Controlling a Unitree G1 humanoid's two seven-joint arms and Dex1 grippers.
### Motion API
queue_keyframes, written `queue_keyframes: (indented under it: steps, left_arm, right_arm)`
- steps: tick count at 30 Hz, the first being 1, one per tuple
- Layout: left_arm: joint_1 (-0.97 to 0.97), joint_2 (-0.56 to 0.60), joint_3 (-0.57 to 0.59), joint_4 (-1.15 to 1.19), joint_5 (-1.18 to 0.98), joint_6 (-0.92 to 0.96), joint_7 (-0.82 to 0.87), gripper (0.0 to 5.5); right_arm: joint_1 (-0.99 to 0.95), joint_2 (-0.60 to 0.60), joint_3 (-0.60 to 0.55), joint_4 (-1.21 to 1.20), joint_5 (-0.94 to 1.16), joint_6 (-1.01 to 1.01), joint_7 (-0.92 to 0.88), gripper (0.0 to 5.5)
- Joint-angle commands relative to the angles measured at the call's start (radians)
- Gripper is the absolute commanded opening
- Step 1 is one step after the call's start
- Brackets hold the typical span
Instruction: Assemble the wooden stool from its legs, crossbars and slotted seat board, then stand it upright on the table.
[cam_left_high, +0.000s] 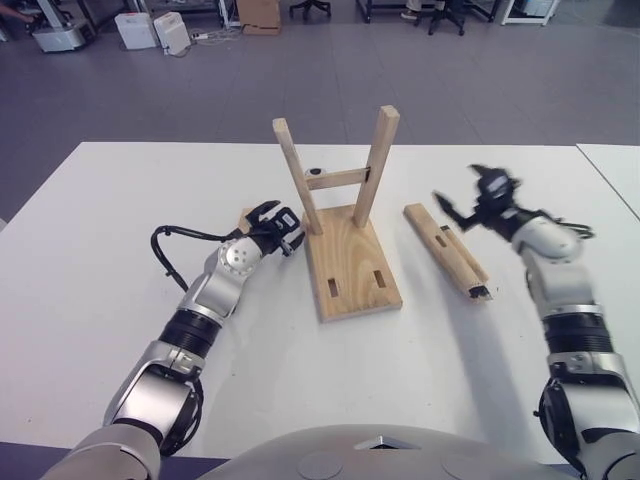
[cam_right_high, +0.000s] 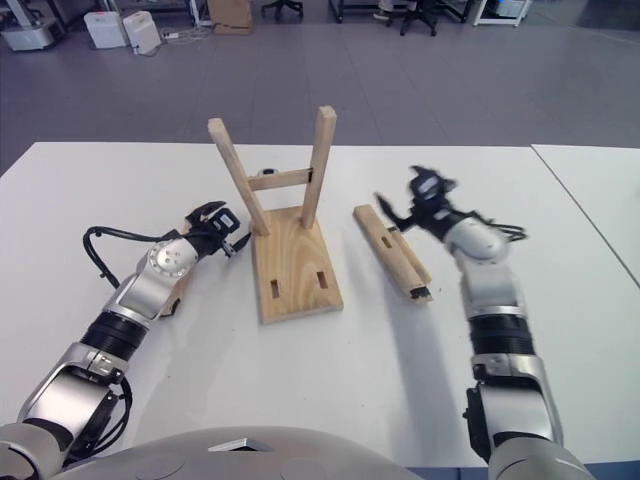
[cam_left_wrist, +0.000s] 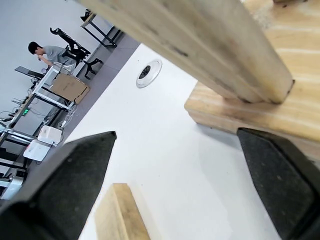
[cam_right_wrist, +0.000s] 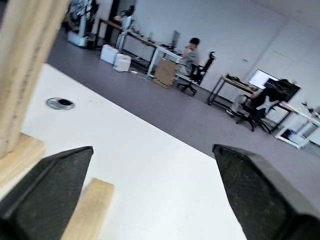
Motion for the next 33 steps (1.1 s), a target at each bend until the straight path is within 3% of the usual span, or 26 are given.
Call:
queue_keyframes:
  steps: [1,5,13,24,28,33]
  left_arm:
    - [-0.017,-0.045,-0.001,0.073,-0.008,-0.021,-0.009,4.46]
    - [-0.037,-0.071,0.031,0.092,-0.025,-0.041,0.003,4.46]
    - [0.012,-0.068,0.153,0.005,-0.074,-0.024,0.044,4.46]
    - [0.109,-0.123,0.248,-0.277,-0.156,0.111,0.062,4.46]
    - [0.180,-0.217,0.342,-0.467,-0.315,0.159,0.084,4.46]
    - [0.213,-0.227,0.377,-0.621,-0.456,0.168,0.029,4.46]
  right_arm:
    - [0.057,-0.031,-0.055,0.167,0.066,0.123,0.062,4.44]
    - [0.097,-0.020,-0.001,0.245,0.047,0.091,0.138,4.44]
    - [0.185,0.026,0.052,0.137,0.046,0.083,0.149,4.44]
    - [0.219,0.096,0.052,0.031,0.039,0.113,0.018,2.40]
    - [0.258,0.126,0.060,-0.024,0.028,0.138,-0.035,1.51]
    - [0.294,0.143,0.038,-0.072,0.024,0.175,-0.111,0.48]
